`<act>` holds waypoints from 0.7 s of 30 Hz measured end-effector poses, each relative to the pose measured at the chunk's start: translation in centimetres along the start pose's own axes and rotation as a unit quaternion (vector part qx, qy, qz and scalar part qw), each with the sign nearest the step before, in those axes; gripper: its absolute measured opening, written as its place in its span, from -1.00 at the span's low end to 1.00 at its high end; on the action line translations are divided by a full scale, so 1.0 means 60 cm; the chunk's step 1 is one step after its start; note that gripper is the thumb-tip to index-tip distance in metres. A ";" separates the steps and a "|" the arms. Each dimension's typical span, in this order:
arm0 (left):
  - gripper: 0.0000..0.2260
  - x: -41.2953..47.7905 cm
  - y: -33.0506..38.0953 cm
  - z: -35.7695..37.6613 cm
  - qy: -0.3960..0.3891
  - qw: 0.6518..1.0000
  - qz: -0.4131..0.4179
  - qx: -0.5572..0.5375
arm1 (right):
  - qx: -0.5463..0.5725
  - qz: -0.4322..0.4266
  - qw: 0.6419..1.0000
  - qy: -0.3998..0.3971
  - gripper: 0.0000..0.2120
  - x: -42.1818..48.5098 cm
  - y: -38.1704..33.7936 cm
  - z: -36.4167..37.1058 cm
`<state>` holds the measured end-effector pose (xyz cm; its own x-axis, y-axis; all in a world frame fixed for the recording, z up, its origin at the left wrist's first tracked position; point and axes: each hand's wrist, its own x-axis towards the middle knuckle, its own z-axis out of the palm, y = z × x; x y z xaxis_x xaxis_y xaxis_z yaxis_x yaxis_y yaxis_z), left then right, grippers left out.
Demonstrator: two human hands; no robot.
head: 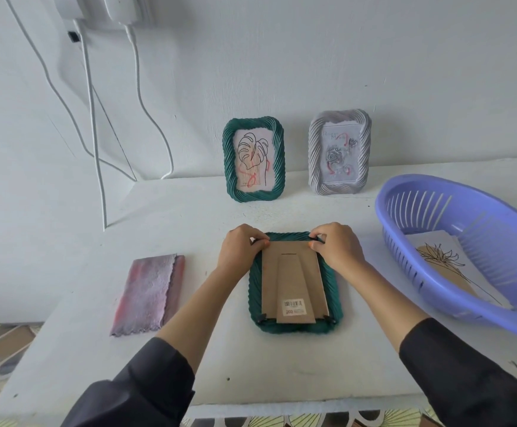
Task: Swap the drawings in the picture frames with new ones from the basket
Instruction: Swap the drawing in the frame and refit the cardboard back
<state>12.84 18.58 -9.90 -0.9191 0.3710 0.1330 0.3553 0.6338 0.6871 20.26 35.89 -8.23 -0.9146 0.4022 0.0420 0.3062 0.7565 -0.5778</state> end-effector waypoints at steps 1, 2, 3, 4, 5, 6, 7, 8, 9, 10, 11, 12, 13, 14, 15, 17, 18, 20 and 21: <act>-0.86 -0.001 0.000 0.001 0.002 1.000 0.000 0.001 | -0.004 -0.003 1.000 0.000 -0.81 0.000 -0.001 0.000; -0.86 -0.001 0.000 0.002 0.004 1.000 0.000 0.001 | -0.010 -0.008 1.000 0.000 -0.83 -0.001 -0.001 0.001; -0.87 -0.002 -0.001 0.002 0.006 1.000 0.001 0.001 | -0.017 -0.012 1.000 0.000 -0.85 -0.002 -0.002 0.002; -0.87 -0.003 -0.001 0.003 0.009 1.000 0.001 0.001 | -0.024 -0.016 1.000 0.001 -0.86 -0.003 -0.002 0.003; -0.86 -0.003 -0.001 0.003 0.010 1.000 0.000 0.002 | -0.030 -0.017 0.999 0.001 -0.85 -0.003 -0.003 0.004; -0.86 -0.004 -0.001 0.004 0.012 1.000 -0.001 0.002 | -0.035 -0.019 0.999 0.002 -0.85 -0.004 -0.003 0.005; -0.86 -0.004 -0.001 0.004 0.013 1.000 -0.002 0.002 | -0.038 -0.020 0.999 0.003 -0.84 -0.004 -0.004 0.005; -0.86 -0.005 0.000 0.004 0.014 1.000 -0.003 0.002 | -0.041 -0.020 0.999 0.005 -0.84 -0.005 -0.005 0.006; -0.86 -0.006 0.001 0.004 0.016 1.000 -0.005 0.001 | -0.044 -0.018 0.999 0.007 -0.83 -0.005 -0.006 0.006; -0.85 -0.007 0.002 0.005 0.018 1.000 -0.010 -0.001 | -0.046 -0.018 0.999 0.009 -0.83 -0.006 -0.007 0.007; -0.85 -0.008 0.003 0.005 0.021 1.000 -0.016 -0.006 | -0.048 -0.019 0.999 0.014 -0.82 -0.007 -0.007 0.009; -0.84 -0.010 0.004 0.007 0.024 0.999 -0.023 -0.011 | -0.051 -0.020 0.998 0.019 -0.81 -0.009 -0.007 0.010; -0.84 -0.012 0.006 0.008 0.027 0.999 -0.030 -0.015 | -0.052 -0.022 0.998 0.023 -0.81 -0.010 -0.007 0.011; -0.83 -0.015 0.008 0.010 0.028 0.999 -0.034 -0.016 | -0.052 -0.025 0.998 0.025 -0.80 -0.012 -0.006 0.012; -0.81 -0.018 0.009 0.011 0.028 0.999 -0.037 -0.016 | -0.050 -0.027 0.998 0.027 -0.80 -0.013 -0.004 0.013; -0.79 -0.024 0.011 0.012 0.029 0.998 -0.044 -0.024 | -0.036 -0.033 0.998 0.025 -0.79 -0.013 0.003 0.012; -0.78 -0.028 0.012 0.011 0.031 0.998 -0.049 -0.032 | -0.022 -0.038 0.999 0.021 -0.79 -0.014 0.007 0.011; -0.77 -0.036 0.012 0.007 0.039 0.997 -0.057 -0.045 | 0.014 -0.042 0.999 0.006 -0.76 -0.019 0.014 0.007; -0.78 -0.041 0.011 0.004 0.044 0.996 -0.059 -0.045 | 0.033 -0.039 0.999 -0.002 -0.73 -0.024 0.017 0.004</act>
<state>15.41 18.25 -9.93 -0.9663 0.2345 0.1059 0.2302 0.6044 0.7627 21.83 35.97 -9.06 -0.9363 0.3405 0.0854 0.2159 0.7502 -0.6250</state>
